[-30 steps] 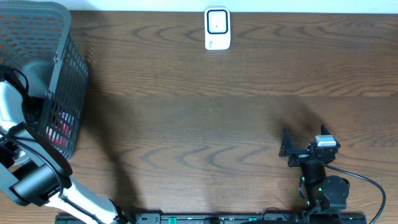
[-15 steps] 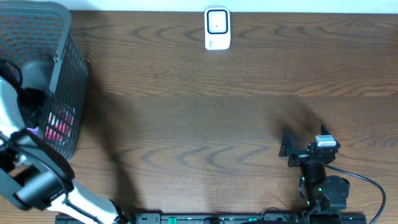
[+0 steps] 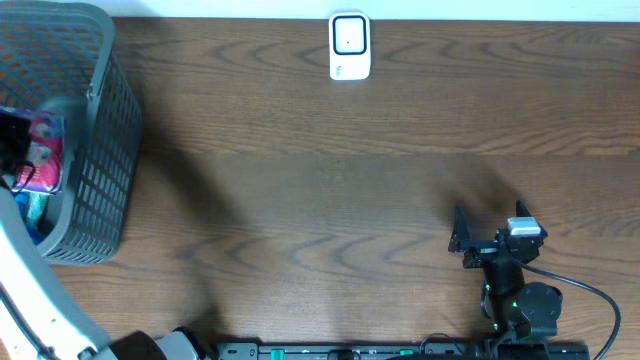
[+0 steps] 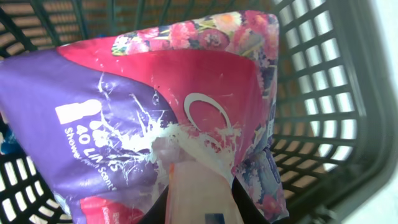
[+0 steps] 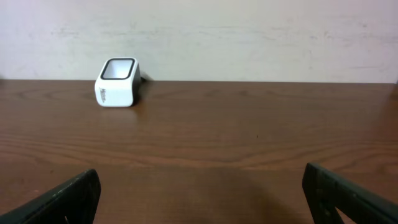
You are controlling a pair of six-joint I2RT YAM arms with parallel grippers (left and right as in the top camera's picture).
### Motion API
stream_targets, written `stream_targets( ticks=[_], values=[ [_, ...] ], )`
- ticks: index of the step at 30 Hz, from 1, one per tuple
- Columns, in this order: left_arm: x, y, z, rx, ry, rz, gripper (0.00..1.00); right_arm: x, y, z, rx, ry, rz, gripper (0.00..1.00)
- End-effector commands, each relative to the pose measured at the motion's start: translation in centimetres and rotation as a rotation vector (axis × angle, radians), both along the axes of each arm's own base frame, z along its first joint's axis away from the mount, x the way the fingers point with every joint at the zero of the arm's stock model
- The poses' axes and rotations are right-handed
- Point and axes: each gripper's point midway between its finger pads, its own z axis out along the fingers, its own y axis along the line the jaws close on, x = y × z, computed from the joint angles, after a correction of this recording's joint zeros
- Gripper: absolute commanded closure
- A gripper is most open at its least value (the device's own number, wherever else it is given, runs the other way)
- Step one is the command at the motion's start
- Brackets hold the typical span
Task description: Scan the item barcode
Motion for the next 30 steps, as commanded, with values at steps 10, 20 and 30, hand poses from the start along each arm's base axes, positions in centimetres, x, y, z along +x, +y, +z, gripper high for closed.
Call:
stream_targets(
  ticks=[10,20,30],
  values=[
    [-0.3,4.6,-4.1,0.087,0.185,0.14,0.92,0.0,-0.1,-0.1,-0.01,-0.002,-0.003,0.01],
    [2.5,4.0,-16.4,-0.184,0.398,0.046,0.83,0.0,-0.1,-0.1,-0.01,-0.002,-0.003,0.01],
    [2.9,2.7,-18.5,-0.282,0.421,0.009,0.71,0.0,-0.1,-0.1,-0.01,-0.002,-0.003,0.01]
  ],
)
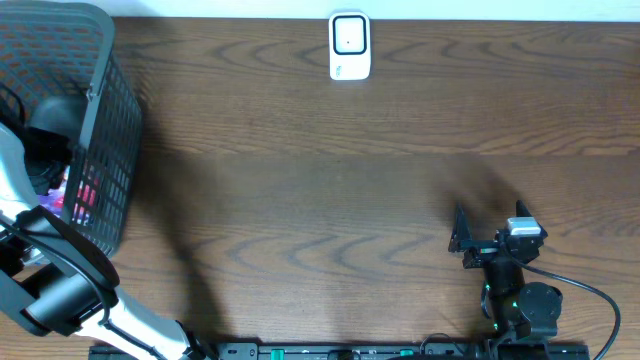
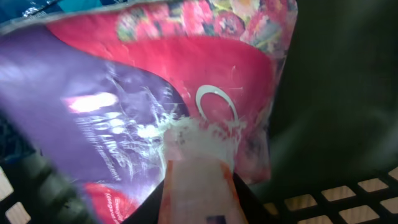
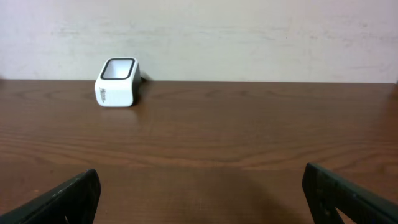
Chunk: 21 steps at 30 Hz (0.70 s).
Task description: Scan the item barcode
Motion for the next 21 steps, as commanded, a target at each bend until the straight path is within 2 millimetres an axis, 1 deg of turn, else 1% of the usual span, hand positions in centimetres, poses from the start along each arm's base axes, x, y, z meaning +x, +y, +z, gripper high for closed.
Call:
stream_targets(
  ticks=[1,3,6,7,8,10,11,18,20,21],
  values=[
    [0.0,-0.4,0.4,-0.013,-0.011,-0.006,0.69,0.0,-0.1,-0.1,-0.01,-0.002,-0.003,0.01],
    [0.0,-0.4,0.4,-0.013,-0.011,-0.006,0.64,0.0,-0.1,-0.1,-0.01,-0.002,-0.003,0.01],
    [0.4,-0.8,0.5,-0.036,-0.033,-0.014,0.65,0.0,-0.1,-0.1,-0.01,-0.002,-0.003,0.01],
    [0.5,-1.0,0.6,-0.048,-0.044,-0.017,0.68,0.0,-0.1,-0.1,-0.01,-0.002,-0.003,0.01],
    [0.7,-1.3,0.7,-0.06,-0.056,-0.021,0.75,0.0,-0.1,-0.1,-0.01,-0.002,-0.003,0.01],
    [1.0,-1.6,0.9,-0.078,-0.076,-0.027,0.9,0.0,-0.1,-0.1,-0.01,-0.002,-0.003,0.01],
    [1.1,-1.7,1.0,-0.081,-0.08,-0.028,0.92,0.0,-0.1,-0.1,-0.01,-0.002,-0.003,0.01],
    [0.9,-1.9,1.0,-0.09,-0.074,-0.028,0.93,0.0,-0.1,-0.1,-0.01,-0.002,-0.003,0.01],
    [1.1,-1.8,1.4,-0.085,-0.085,-0.03,0.93,0.0,-0.1,-0.1,-0.01,-0.002,-0.003,0.01],
    [1.2,-1.7,1.9,-0.078,-0.095,-0.029,0.93,0.0,-0.1,-0.1,-0.01,-0.002,-0.003,0.01]
  ],
)
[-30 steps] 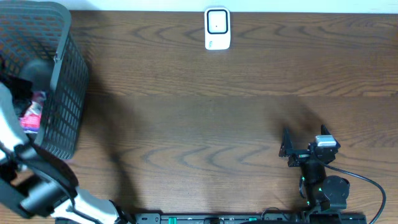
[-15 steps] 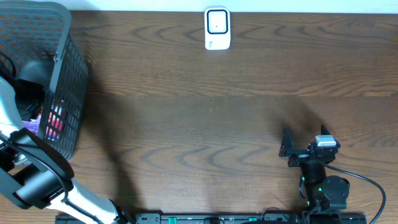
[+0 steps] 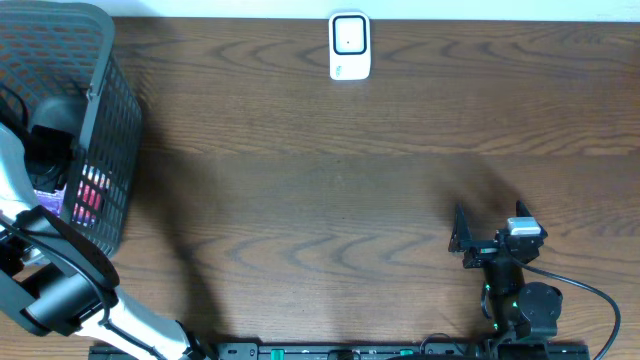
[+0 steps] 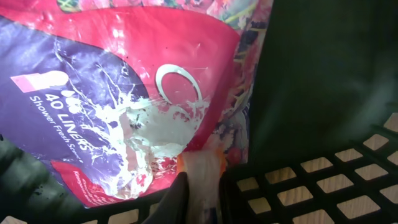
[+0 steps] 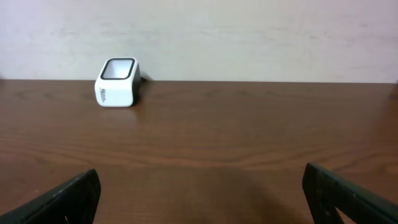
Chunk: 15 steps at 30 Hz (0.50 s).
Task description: Scan the item barcode
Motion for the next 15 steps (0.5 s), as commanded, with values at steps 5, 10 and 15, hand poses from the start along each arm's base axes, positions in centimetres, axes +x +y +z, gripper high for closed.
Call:
stream_targets(
  ticks=[5,10,15],
  values=[
    [1.8,-0.2,6.3,0.043,-0.175,-0.023,0.93,0.0,-0.1,-0.1,-0.01,-0.002,-0.003,0.01],
    [2.1,-0.9,12.7,0.118,-0.341,-0.045,0.93,0.0,-0.1,-0.1,-0.01,-0.002,-0.003,0.01],
    [1.0,-1.9,20.3,0.261,-0.525,-0.061,0.93,0.0,-0.1,-0.1,-0.01,-0.002,-0.003,0.01]
  ],
)
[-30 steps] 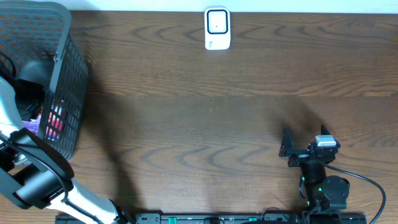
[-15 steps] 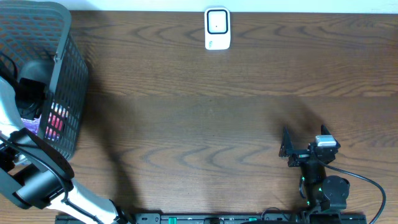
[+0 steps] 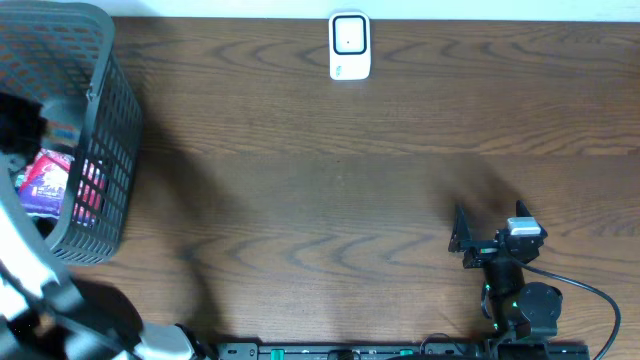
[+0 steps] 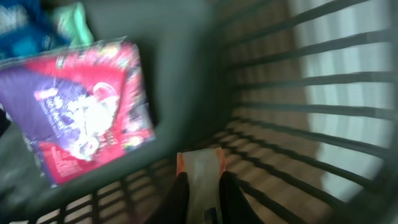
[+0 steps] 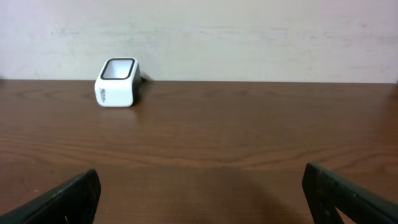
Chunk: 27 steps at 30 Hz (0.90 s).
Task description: Scan the item barcode
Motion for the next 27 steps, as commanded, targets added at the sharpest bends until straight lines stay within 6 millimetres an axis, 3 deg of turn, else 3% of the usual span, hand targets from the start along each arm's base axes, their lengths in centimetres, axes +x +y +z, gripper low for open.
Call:
stream_targets(
  ticks=[1,4,7,10,13,16,19,21,27],
  values=[
    [-0.8,-1.2,6.2,0.1,-0.15,-0.022,0.92,0.0,-0.1,-0.1,-0.01,-0.002,-0.003,0.01],
    [-1.8,-3.1,10.9,0.208,-0.262,-0.072,0.93,0.0,-0.1,-0.1,-0.01,-0.002,-0.003,0.01],
    [-2.8,-6.3,14.3,0.262,-0.349,-0.131,0.93,0.0,-0.1,-0.1,-0.01,-0.002,-0.003,0.01],
    [-2.8,-11.0,16.5,0.276,-0.424,-0.245,0.93,0.0,-0.1,-0.1,-0.01,-0.002,-0.003,0.01],
    [-1.7,-15.9,17.1,0.272,-0.461,-0.398,0.93,0.0,-0.1,-0.1,-0.01,-0.002,-0.003,0.01],
    [0.1,-20.6,16.2,0.271,-0.462,-0.569,0.92,0.0,-0.1,-0.1,-0.01,-0.002,-0.003,0.01],
    [2.5,-24.7,13.7,0.233,-0.42,-0.688,0.93,0.0,-0.1,-0.1,-0.01,-0.002,-0.003,0.01],
    [4.3,-27.2,11.6,0.22,-0.385,-0.763,0.93,0.0,-0.1,-0.1,-0.01,-0.002,-0.003,0.01],
    [9.6,-33.7,2.9,0.165,-0.232,-0.935,0.93,0.0,-0.1,-0.1,-0.01,-0.002,-0.003,0.01]
  ],
)
